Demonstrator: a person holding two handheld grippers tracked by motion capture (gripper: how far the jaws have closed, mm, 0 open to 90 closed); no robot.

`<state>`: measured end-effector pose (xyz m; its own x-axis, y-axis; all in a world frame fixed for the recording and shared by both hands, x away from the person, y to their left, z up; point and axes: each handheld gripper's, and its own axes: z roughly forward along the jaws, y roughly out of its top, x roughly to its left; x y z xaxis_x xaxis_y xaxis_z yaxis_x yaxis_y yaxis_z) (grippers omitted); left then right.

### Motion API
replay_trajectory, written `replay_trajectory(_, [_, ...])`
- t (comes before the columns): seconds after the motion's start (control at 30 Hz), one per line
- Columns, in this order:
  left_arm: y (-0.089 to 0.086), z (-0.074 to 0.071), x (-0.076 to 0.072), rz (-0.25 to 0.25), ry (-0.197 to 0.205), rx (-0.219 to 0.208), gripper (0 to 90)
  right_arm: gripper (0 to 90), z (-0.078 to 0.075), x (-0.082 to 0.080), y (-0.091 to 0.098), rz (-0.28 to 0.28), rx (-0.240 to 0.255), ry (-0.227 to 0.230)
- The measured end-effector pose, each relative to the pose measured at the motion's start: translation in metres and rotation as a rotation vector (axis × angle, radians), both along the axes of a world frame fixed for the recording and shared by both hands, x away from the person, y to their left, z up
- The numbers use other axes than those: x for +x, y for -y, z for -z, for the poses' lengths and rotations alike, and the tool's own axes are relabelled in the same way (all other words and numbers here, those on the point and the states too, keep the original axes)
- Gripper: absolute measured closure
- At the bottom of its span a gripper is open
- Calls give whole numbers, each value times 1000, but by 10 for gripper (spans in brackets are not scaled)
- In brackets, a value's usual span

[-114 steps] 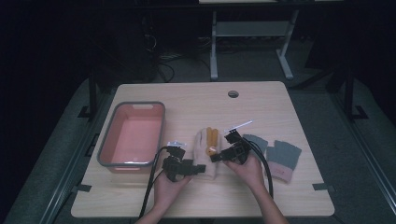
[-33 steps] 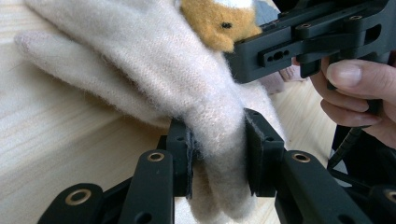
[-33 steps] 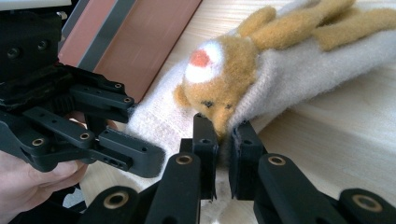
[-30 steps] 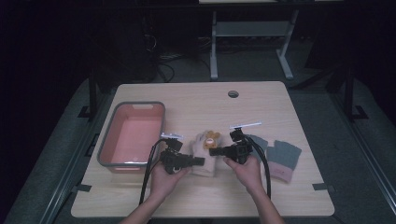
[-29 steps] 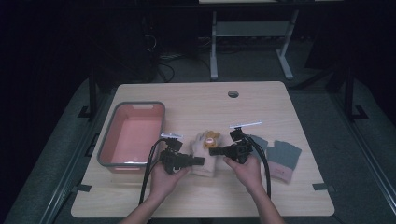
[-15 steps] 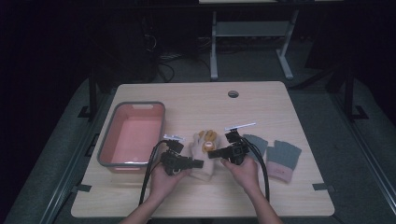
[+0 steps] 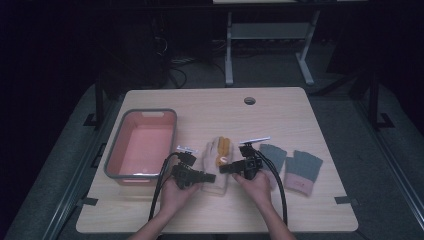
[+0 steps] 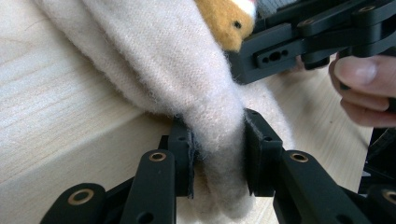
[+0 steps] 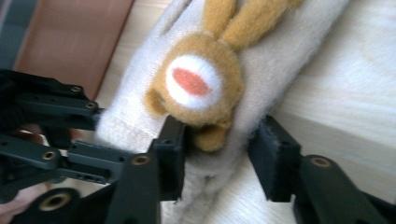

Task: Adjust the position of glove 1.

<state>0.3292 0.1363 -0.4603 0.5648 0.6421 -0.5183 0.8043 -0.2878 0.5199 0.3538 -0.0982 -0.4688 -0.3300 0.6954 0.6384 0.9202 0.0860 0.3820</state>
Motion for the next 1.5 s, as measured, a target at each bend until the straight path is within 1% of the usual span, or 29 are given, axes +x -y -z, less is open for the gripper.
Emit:
replay_trajectory(0.03, [0, 0, 0, -2, -3, -3, 681, 615, 2, 0, 1, 4, 15, 5])
replay_trajectory(0.07, [0, 0, 0, -2, -1, -3, 681, 618, 2, -2, 1, 16, 28, -11])
replay_trajectory(0.1, [-1, 1, -1, 0, 3, -2, 681, 622, 3, -2, 2, 16, 32, -4])
replay_trajectory(0.13, [-1, 1, -1, -1, 2, -6, 681, 621, 4, -4, 4, 24, 46, -19])
replay_trajectory(0.2, [-1, 2, -1, 9, 1, -5, 681, 618, 4, -6, 7, 31, 51, -17])
replay_trajectory(0.23, [-1, 2, -1, 10, -1, -4, 682, 618, 4, -7, 7, 36, 55, -27])
replay_trajectory(0.3, [-1, 2, -1, 9, -3, -5, 682, 622, 5, -7, 7, 40, 57, -29])
replay_trajectory(0.37, [-2, 3, 0, 9, -4, -5, 683, 647, 8, -5, 4, 57, 87, -40])
replay_trajectory(0.43, [-2, 4, 1, 8, -12, -12, 686, 666, 10, -3, 1, 61, 102, -39])
replay_trajectory(0.47, [-2, 4, 2, -1, -17, -23, 686, 688, 10, -2, -1, 63, 104, -44])
replay_trajectory(0.5, [-2, 4, 2, -1, -17, -23, 686, 688, 10, -2, -1, 63, 104, -44])
replay_trajectory(0.53, [-2, 5, 2, -4, -21, -31, 688, 776, 12, 0, -3, 47, 102, -46])
replay_trajectory(0.57, [-2, 4, 2, -3, -16, -30, 691, 815, 12, 0, -3, 41, 112, -42])
replay_trajectory(0.63, [-2, 4, 0, -6, -8, -41, 697, 841, 12, 0, -3, 18, 110, -19])
replay_trajectory(0.7, [-2, 4, 1, -7, -6, -47, 703, 848, 11, 0, -1, 11, 113, -14])
replay_trajectory(0.73, [-3, 2, 1, -8, 1, -57, 704, 852, 8, 0, 0, 9, 116, -9])
replay_trajectory(0.77, [-3, 2, 1, -8, 1, -57, 705, 853, 7, 0, 1, 9, 115, -2])
replay_trajectory(0.83, [-3, -2, 1, -5, 11, -62, 706, 855, 1, 0, 1, 13, 112, 19])
replay_trajectory(0.87, [-3, -5, 2, -7, 13, -72, 706, 856, -1, -1, 2, 13, 116, 31])
replay_trajectory(0.9, [-3, -5, 2, -7, 13, -72, 706, 856, -1, -1, 2, 13, 116, 31])
replay_trajectory(0.97, [-2, -10, 3, 1, 24, -72, 707, 856, -4, -1, 4, 15, 120, 26])
replay_trajectory(1.0, [-1, -12, 3, 3, 24, -73, 707, 856, -5, -1, 5, 17, 122, 35])
replay_trajectory(1.07, [-1, -16, 2, 6, 38, -76, 707, 856, -9, -1, 5, 12, 112, 48])
replay_trajectory(1.17, [-3, -25, 3, 10, 50, -91, 707, 856, -20, -2, 5, 11, 109, 78])
replay_trajectory(1.43, [-9, -50, 6, 22, 96, -119, 707, 855, -47, -1, 4, 11, 132, 114])
replay_trajectory(1.5, [-11, -55, 6, 25, 106, -121, 707, 855, -53, 0, 3, 6, 126, 126])
